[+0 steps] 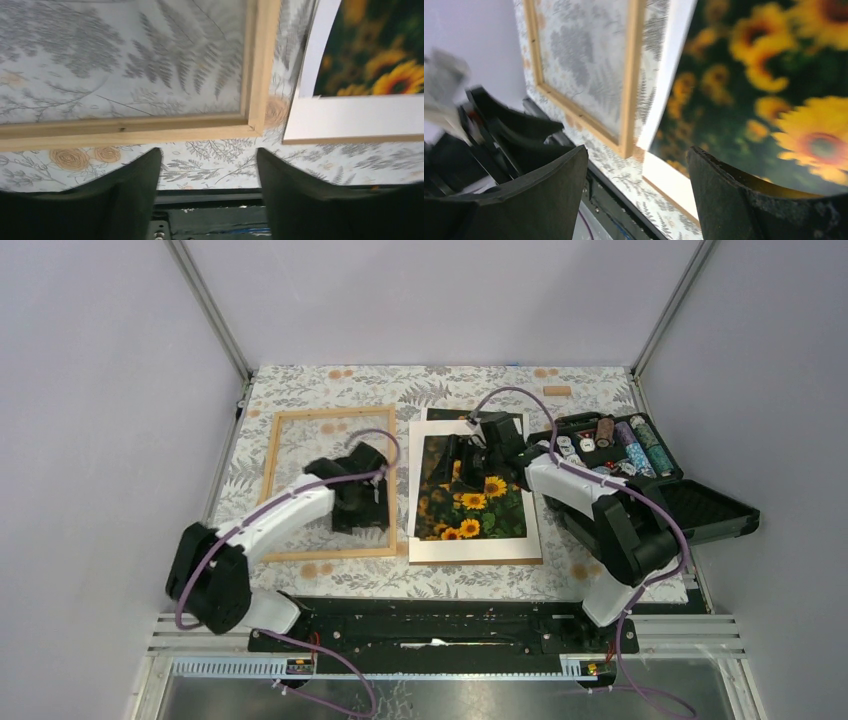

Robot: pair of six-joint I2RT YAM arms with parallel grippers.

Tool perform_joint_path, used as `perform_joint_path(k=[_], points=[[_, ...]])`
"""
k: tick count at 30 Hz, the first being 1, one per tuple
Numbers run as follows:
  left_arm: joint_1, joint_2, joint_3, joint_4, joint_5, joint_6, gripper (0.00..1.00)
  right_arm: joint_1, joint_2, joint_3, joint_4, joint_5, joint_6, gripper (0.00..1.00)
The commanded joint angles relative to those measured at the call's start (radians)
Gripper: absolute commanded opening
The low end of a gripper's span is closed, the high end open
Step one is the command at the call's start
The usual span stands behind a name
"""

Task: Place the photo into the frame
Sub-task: Pick up the photo frame from the center of the board.

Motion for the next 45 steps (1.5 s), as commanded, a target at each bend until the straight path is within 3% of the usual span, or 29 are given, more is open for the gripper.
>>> perform_joint_path(k=[1, 3, 9, 16, 20, 26, 32, 37, 45], points=[[0.26, -0.166, 0.004, 0.043, 0.024, 0.034, 0.85, 0.094, 0.034, 0.021, 0.167, -0.092, 0.097, 0.78], [0.411, -0.216, 0.001, 0.069, 0.039, 0.059, 0.98, 0.132, 0.074, 0.021, 0.255, -0.11, 0.166, 0.74], [0.857, -0.214, -0.001, 0.149, 0.119, 0.144, 0.99, 0.224, 0.174, 0.062, 0.322, -0.062, 0.223, 0.71], [1.023, -0.129, 0.001, 0.273, 0.052, 0.028, 0.99, 0.225, 0.261, 0.111, 0.329, -0.084, 0.177, 0.74], [1.052, -0.034, 0.029, 0.339, -0.056, 0.038, 0.99, 0.225, 0.31, 0.136, 0.35, -0.134, 0.194, 0.74], [1.106, 0.097, -0.008, 0.412, 0.04, 0.03, 0.99, 0.227, 0.333, 0.133, 0.373, -0.129, 0.219, 0.69], [1.126, 0.127, -0.074, 0.468, 0.132, 0.012, 0.98, 0.226, 0.359, 0.121, 0.374, -0.11, 0.23, 0.63], [1.023, 0.003, -0.046, 0.419, -0.033, 0.071, 0.99, 0.226, 0.357, 0.116, 0.355, -0.097, 0.219, 0.64], [0.856, -0.18, -0.059, 0.327, -0.022, 0.09, 0.98, 0.27, 0.327, 0.14, 0.166, 0.082, 0.174, 0.58]])
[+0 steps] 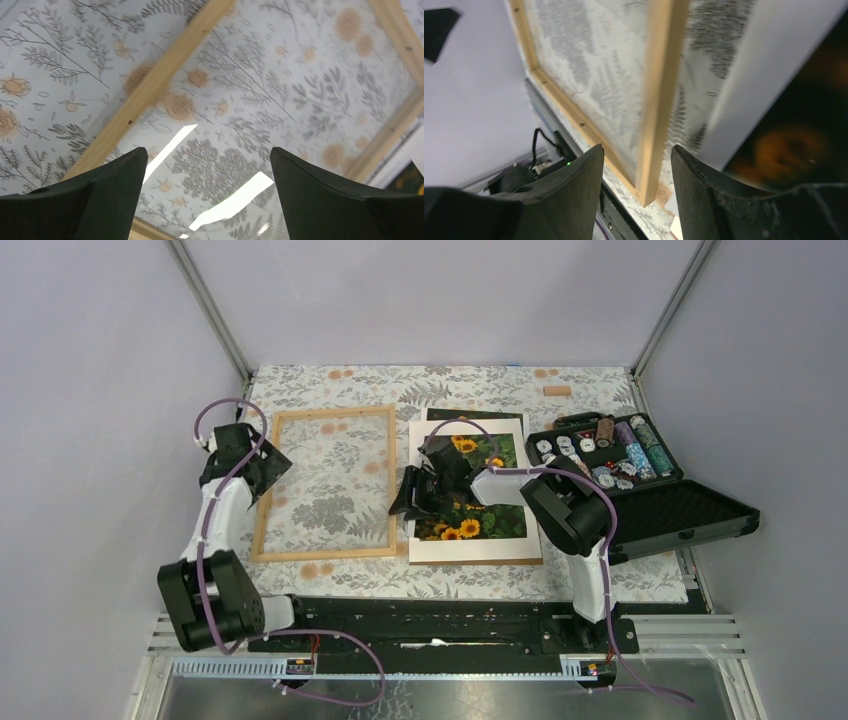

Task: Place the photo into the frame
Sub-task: Pick up the photo frame from the center of the board.

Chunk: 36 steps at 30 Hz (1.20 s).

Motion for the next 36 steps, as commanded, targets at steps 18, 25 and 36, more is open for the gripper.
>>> perform_joint_path(k=[18, 25, 36], points=[[-0.431, -0.479, -0.343, -0.493, 0.245, -0.872, 0.64, 0.053, -0.221, -0.068, -0.138, 0.23, 0.001, 0.54], [-0.431, -0.31, -0.35, -0.329, 0.23, -0.944, 0.64, 0.072, -0.257, -0.092, -0.139, 0.235, 0.0, 0.54], [-0.422, -0.198, -0.475, -0.145, 0.241, -1.006, 0.5, 0.071, -0.251, -0.106, -0.139, 0.244, -0.006, 0.54]])
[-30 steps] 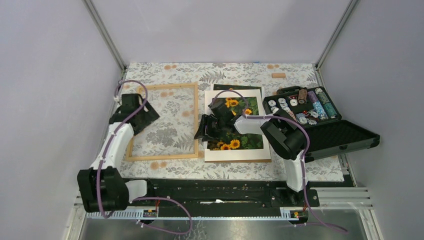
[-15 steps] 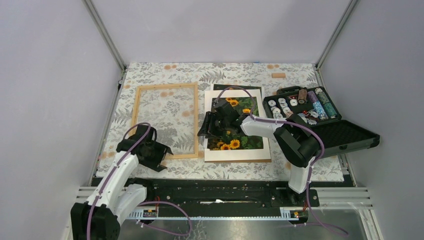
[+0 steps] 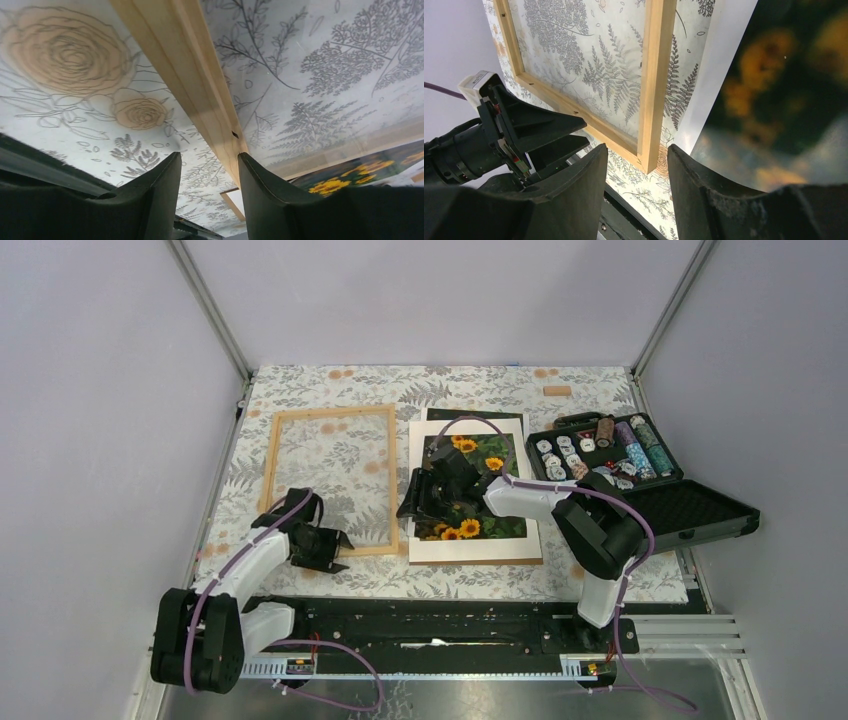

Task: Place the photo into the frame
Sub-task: Pick up the photo frame from the center of the board.

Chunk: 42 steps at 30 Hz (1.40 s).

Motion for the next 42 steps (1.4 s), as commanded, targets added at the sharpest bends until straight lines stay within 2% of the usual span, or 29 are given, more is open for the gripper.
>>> perform_joint_path(k=[1, 4, 6, 8, 10, 14, 21, 23, 27, 28, 31, 37, 40, 42], points=[[0.007, 0.048, -0.025, 0.09, -0.02, -0.075, 0.5, 0.009, -0.03, 0.002, -0.013, 0.024, -0.006, 0.54], [0.01, 0.053, -0.026, 0.104, -0.043, -0.068, 0.48, 0.01, -0.018, 0.01, -0.013, 0.019, -0.007, 0.54], [0.012, 0.055, -0.032, 0.104, -0.043, -0.067, 0.39, 0.009, -0.011, 0.016, -0.013, 0.016, -0.007, 0.54], [0.018, 0.05, -0.039, 0.1, -0.043, -0.064, 0.36, 0.009, -0.003, 0.023, -0.013, 0.018, -0.006, 0.54], [0.022, 0.039, -0.043, 0.098, -0.051, -0.062, 0.36, 0.008, -0.001, 0.029, -0.013, 0.018, -0.005, 0.54], [0.045, 0.026, -0.051, 0.117, -0.038, -0.045, 0.45, 0.008, 0.004, 0.037, -0.013, 0.014, -0.004, 0.54], [0.107, -0.006, -0.062, 0.11, -0.029, -0.007, 0.42, 0.006, 0.008, 0.033, -0.013, 0.014, -0.001, 0.54], [0.116, 0.002, -0.077, 0.128, -0.015, -0.002, 0.37, 0.007, 0.014, 0.039, -0.013, 0.01, -0.001, 0.54], [0.129, 0.014, -0.098, 0.137, 0.011, 0.011, 0.21, -0.002, 0.03, 0.066, -0.012, -0.031, 0.001, 0.57], [0.135, 0.013, -0.097, 0.138, 0.017, 0.023, 0.16, -0.008, 0.038, 0.08, -0.011, -0.049, 0.001, 0.58], [0.147, -0.008, -0.078, 0.132, 0.053, 0.055, 0.0, -0.029, 0.069, 0.108, 0.021, -0.119, -0.002, 0.7], [0.205, -0.111, -0.062, 0.13, 0.155, 0.081, 0.0, -0.117, 0.1, 0.069, 0.187, -0.245, 0.049, 0.9], [0.211, -0.112, -0.064, 0.109, 0.2, 0.076, 0.0, -0.154, 0.112, 0.076, 0.201, -0.279, 0.032, 0.97], [0.214, -0.127, -0.071, 0.117, 0.219, 0.06, 0.0, -0.159, 0.134, 0.116, 0.179, -0.299, 0.008, 0.99]])
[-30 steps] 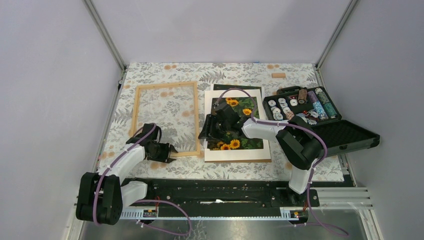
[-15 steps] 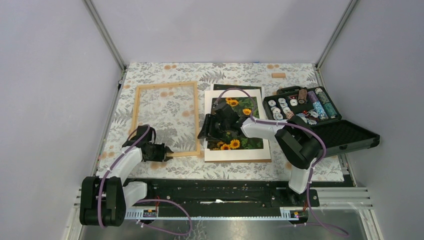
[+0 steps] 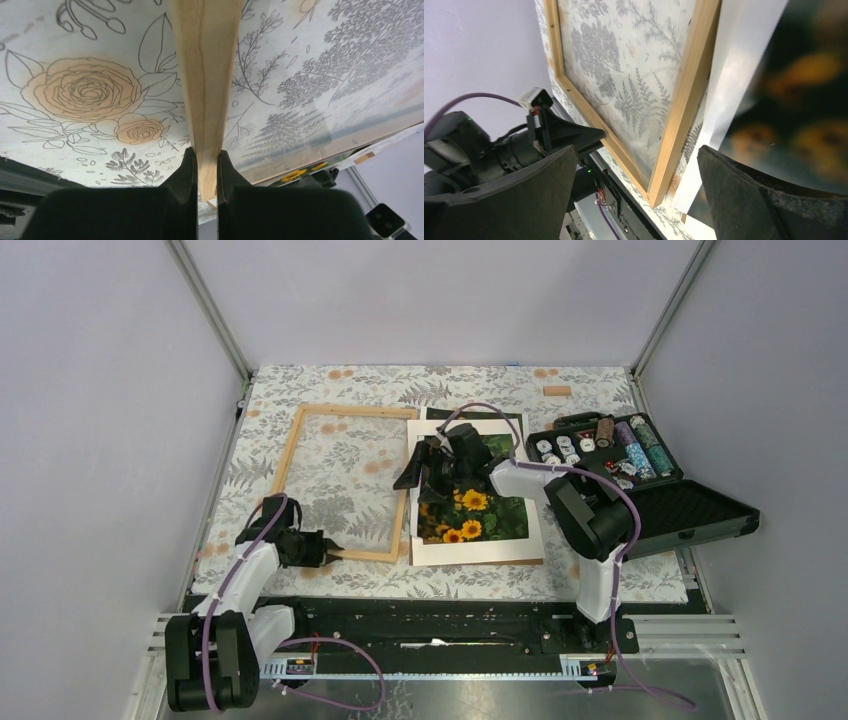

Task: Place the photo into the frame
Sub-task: Pick up the photo frame from the center of the board.

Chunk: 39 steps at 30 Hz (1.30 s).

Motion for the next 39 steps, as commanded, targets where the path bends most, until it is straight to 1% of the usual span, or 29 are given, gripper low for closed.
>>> perform_joint_path(k=[1, 10, 14, 18, 21, 24, 27, 31, 35, 39], points=[[0.009, -0.043, 0.003, 0.037, 0.108, -0.013, 0.0, -0.023, 0.049, 0.061, 0.05, -0.095, -0.02, 0.99], [0.06, -0.05, 0.099, 0.017, 0.12, -0.018, 0.0, -0.023, 0.145, 0.15, 0.056, -0.104, 0.017, 0.99], [0.069, -0.051, 0.142, -0.003, 0.104, -0.007, 0.0, -0.023, 0.186, 0.194, 0.1, -0.123, 0.048, 0.99], [0.074, -0.054, 0.164, -0.021, 0.089, 0.004, 0.0, -0.025, 0.264, 0.269, 0.211, -0.164, 0.141, 0.98], [0.075, -0.056, 0.156, -0.025, 0.084, 0.008, 0.0, -0.038, 0.3, 0.295, 0.375, -0.185, 0.247, 0.95], [0.075, -0.06, 0.146, -0.024, 0.081, 0.008, 0.0, -0.064, 0.329, 0.315, 0.475, -0.189, 0.329, 0.93], [0.074, -0.058, 0.146, -0.027, 0.068, 0.018, 0.0, -0.1, 0.367, 0.341, 0.582, -0.208, 0.415, 0.85], [0.074, -0.06, 0.134, -0.023, 0.059, 0.022, 0.0, -0.136, 0.426, 0.392, 0.704, -0.228, 0.506, 0.78], [0.075, -0.052, 0.12, -0.016, 0.061, 0.031, 0.0, -0.148, 0.479, 0.458, 0.758, -0.232, 0.542, 0.76], [0.074, -0.053, 0.118, -0.022, 0.045, 0.054, 0.0, -0.151, 0.518, 0.523, 0.764, -0.232, 0.545, 0.72]])
